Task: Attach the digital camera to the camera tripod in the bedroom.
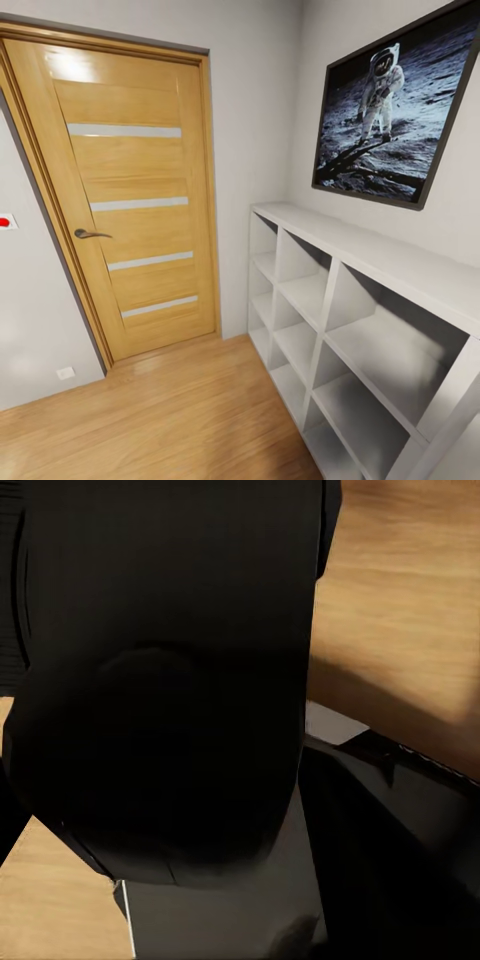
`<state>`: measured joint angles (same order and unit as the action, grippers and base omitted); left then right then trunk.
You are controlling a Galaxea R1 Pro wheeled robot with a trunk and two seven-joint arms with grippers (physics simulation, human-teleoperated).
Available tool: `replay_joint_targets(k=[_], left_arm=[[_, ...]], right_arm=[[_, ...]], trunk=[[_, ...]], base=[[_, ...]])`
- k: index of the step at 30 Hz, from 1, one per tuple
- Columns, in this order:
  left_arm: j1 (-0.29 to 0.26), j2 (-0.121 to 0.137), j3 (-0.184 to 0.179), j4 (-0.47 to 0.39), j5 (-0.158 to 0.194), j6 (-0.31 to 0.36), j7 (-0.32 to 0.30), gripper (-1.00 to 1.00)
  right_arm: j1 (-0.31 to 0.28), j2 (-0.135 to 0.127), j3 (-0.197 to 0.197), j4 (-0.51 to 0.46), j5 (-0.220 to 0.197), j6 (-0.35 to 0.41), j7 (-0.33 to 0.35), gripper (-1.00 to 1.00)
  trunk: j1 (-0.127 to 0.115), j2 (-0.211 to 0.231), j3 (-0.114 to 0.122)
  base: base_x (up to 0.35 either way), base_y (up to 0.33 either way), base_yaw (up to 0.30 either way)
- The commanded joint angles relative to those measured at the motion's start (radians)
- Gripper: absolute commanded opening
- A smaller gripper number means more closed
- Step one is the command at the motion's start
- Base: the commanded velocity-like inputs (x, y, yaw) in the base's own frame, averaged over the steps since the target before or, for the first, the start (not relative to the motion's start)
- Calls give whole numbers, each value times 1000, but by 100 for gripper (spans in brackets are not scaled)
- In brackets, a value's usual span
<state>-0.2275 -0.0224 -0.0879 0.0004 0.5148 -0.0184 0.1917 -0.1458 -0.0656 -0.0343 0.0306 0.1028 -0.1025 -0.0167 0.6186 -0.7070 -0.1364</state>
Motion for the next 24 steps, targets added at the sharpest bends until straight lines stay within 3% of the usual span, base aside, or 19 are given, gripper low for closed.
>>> replay_joint_targets(k=[1, 8, 20, 22, 23, 24], left_arm=[[0, 1, -9, 0, 7, -1, 3, -100], [0, 20, -9, 0, 7, -3, 3, -100], [4, 13, -11, 1, -2, 1, 3, -100], [8, 12, -12, 0, -12, 1, 2, -100], [14, 13, -12, 0, -54, 1, 2, -100], [14, 13, -12, 0, -62, 1, 2, -100]], right_arm=[[-2, 0, -4, 3, 10, -6, -2, 100], [-1, 0, -4, 3, 11, -6, -2, 100], [-1, 0, -4, 3, 13, 1, -2, 100], [-1, 0, -4, 3, 12, 2, -2, 100], [-1, 0, -4, 3, 12, 1, -2, 100], [-1, 0, -4, 3, 12, 1, -2, 100]], trunk=[[-4, 6, 2], [-31, 55, 24], [-77, 139, 61], [-84, 153, 67], [-88, 160, 71], [-92, 167, 74]], base=[[0, 0, 0], [0, 0, 0], [0, 0, 0], [0, 0, 0], [0, 0, 0], [0, 0, 0]])
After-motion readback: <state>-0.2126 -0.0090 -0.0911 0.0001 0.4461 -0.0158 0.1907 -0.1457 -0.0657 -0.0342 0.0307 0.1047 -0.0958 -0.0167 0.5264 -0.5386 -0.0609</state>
